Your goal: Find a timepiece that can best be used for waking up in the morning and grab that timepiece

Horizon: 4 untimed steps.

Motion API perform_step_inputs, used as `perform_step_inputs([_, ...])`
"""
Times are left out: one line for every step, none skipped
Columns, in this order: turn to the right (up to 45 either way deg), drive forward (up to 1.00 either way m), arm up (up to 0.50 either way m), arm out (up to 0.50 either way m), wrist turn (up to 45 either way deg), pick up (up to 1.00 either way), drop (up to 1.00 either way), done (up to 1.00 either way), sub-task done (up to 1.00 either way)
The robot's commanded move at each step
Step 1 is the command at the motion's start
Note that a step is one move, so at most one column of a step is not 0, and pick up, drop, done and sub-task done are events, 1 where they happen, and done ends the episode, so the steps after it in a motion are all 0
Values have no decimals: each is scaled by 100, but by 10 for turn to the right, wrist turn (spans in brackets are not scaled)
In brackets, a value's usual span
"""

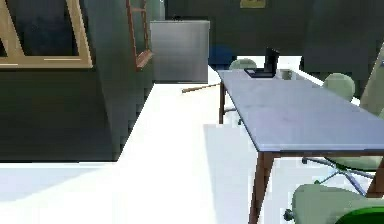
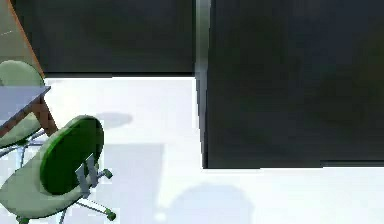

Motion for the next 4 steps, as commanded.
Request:
perform_step_inputs([0, 100, 0, 0, 0, 0, 0, 0, 0])
perform_step_inputs([0, 100, 0, 0, 0, 0, 0, 0, 0])
perform_step_inputs([0, 90, 0, 0, 0, 0, 0, 0, 0])
perform_step_inputs([270, 0, 0, 0, 0, 0, 0, 0, 0])
